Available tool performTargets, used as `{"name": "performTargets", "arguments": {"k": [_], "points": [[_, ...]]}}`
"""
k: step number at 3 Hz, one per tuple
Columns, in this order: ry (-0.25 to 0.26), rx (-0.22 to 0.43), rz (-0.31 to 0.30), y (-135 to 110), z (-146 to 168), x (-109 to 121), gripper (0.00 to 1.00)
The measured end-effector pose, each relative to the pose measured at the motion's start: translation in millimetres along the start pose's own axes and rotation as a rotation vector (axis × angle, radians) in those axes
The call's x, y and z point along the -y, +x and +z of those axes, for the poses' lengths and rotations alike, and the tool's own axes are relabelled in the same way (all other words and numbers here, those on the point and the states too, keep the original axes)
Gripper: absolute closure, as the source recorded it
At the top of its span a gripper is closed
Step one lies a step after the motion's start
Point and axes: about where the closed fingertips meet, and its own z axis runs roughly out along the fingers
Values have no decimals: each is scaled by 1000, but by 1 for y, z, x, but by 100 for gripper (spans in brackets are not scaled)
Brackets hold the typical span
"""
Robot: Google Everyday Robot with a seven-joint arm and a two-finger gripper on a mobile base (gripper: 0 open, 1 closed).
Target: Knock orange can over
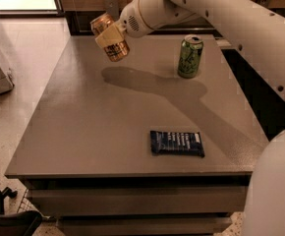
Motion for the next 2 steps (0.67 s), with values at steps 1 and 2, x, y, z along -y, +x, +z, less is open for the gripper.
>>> {"name": "performTargets", "arguments": {"k": [1, 2], "points": [[-10, -90, -11, 10, 7, -13, 100], [-38, -178, -15, 20, 24, -22, 100]]}}
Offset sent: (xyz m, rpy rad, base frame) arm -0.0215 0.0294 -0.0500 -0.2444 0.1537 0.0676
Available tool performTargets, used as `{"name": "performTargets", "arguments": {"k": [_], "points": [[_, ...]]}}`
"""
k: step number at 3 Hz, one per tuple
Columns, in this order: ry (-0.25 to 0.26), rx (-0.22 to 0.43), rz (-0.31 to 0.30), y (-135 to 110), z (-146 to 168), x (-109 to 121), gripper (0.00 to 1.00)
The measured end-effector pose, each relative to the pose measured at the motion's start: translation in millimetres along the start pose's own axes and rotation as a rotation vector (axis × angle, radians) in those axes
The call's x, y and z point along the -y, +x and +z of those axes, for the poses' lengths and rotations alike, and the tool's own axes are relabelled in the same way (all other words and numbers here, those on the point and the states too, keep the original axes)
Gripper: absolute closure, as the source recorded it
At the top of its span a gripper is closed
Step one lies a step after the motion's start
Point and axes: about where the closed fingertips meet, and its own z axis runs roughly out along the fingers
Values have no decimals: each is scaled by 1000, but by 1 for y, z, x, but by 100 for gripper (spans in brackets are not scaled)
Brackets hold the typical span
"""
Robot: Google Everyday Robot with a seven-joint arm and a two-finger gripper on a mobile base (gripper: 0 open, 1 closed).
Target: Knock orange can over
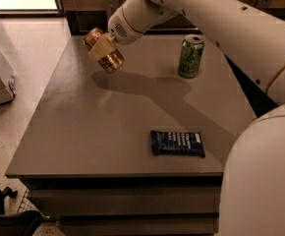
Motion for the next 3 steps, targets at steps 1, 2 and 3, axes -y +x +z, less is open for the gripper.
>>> {"name": "performTargets", "arguments": {"k": [1, 2, 3], "points": [[-19, -95, 2, 9, 16, -5, 100], [-48, -218, 7, 21, 37, -11, 100], [-68, -300, 10, 30, 52, -15, 100]]}}
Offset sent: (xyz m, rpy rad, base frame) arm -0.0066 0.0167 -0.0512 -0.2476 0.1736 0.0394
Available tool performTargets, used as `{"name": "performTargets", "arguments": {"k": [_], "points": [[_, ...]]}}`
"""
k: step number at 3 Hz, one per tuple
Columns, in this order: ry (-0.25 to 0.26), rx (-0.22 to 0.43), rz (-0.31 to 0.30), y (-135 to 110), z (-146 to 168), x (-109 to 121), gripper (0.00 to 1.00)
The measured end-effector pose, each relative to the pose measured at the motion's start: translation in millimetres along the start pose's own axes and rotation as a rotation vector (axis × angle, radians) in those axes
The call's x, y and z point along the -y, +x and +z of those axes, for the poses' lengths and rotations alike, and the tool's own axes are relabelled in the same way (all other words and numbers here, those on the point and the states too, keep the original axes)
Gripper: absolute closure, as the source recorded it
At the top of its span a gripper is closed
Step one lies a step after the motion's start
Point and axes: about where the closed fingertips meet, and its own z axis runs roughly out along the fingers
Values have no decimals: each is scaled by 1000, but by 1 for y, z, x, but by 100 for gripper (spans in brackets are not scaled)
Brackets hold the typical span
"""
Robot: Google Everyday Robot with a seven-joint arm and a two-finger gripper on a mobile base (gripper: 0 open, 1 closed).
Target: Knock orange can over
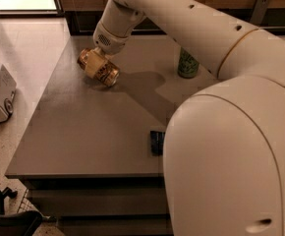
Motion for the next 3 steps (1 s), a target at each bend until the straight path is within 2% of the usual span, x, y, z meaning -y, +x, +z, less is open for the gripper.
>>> {"name": "performTargets", "arguments": {"k": [1, 2, 3], "points": [[-16, -50, -6, -6, 20, -2, 100], [-20, -52, -7, -6, 22, -3, 84], [-25, -57, -8, -5, 26, -4, 51]]}}
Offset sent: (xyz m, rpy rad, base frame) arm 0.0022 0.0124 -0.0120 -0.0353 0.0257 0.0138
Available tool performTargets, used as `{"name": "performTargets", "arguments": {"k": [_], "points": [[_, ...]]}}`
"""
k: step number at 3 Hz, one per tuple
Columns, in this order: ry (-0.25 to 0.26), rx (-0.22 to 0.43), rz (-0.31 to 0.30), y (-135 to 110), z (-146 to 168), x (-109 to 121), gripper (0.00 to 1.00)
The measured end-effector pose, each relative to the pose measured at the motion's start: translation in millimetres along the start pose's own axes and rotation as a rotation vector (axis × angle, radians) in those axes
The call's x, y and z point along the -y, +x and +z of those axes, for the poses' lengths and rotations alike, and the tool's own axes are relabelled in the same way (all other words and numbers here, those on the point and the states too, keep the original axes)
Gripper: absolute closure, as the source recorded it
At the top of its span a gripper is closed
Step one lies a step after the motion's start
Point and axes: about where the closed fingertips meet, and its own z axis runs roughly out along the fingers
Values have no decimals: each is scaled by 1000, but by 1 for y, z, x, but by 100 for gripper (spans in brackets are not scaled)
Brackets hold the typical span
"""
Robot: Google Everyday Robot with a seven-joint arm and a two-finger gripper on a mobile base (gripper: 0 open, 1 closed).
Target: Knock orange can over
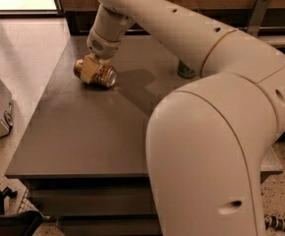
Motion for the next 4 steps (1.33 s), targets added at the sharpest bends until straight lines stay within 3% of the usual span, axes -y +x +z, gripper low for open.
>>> {"name": "performTargets", "arguments": {"k": [2, 4], "points": [[-6, -6, -1, 0, 5, -1, 5], [-9, -8, -2, 0, 7, -2, 0]]}}
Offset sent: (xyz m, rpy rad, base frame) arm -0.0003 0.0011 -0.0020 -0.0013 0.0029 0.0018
